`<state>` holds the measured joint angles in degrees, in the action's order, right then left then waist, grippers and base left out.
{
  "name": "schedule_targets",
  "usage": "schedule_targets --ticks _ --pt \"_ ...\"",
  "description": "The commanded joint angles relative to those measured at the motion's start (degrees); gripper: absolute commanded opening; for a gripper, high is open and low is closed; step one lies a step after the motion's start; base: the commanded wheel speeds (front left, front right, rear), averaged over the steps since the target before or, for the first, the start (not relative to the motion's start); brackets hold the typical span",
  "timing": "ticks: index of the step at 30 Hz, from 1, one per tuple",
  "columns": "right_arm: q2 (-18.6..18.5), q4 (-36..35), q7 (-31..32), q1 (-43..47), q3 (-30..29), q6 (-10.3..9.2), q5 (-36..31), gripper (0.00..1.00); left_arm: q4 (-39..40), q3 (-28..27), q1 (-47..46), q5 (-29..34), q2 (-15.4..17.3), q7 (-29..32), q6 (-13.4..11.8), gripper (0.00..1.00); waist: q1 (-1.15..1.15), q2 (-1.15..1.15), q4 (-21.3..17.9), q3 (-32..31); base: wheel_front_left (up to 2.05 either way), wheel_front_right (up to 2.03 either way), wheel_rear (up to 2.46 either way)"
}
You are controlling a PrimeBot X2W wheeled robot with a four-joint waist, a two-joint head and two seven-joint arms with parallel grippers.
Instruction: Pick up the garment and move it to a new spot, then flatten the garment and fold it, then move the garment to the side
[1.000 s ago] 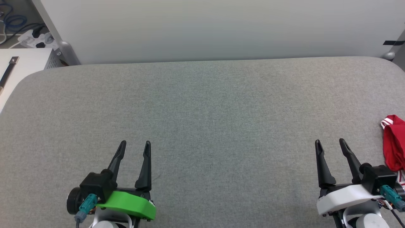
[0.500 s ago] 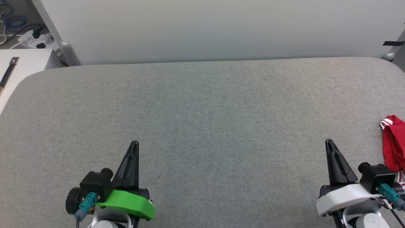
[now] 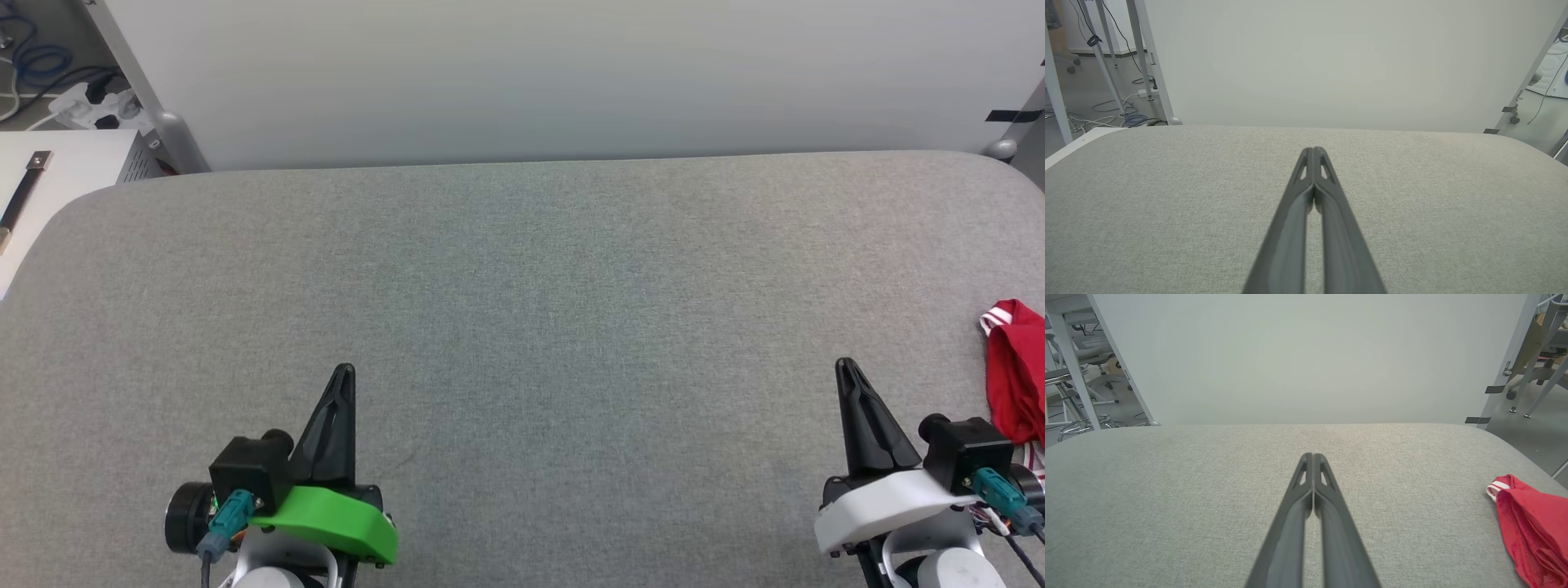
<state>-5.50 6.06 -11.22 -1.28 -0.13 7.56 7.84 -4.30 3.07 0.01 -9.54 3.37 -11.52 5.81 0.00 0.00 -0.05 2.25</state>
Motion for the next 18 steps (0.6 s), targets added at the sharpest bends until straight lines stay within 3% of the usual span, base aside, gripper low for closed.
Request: schedule_targets --ticks 1,18 --pt "0.4 -0.4 0.4 0.3 0.0 -0.02 -0.7 0.0 0.4 -0.3 0.0 0.6 -0.1 0.3 -0.3 0.0 0.0 0.0 0.0 0.0 0.0 0.0 0.0" --pt "0.8 -1.4 2.3 0.5 0.0 -0.03 -1.9 0.0 1.1 -0.8 0.0 2.2 -0.2 2.3 -1.3 0.0 0.0 0.0 0.0 -0.4 0.0 0.0 0.0"
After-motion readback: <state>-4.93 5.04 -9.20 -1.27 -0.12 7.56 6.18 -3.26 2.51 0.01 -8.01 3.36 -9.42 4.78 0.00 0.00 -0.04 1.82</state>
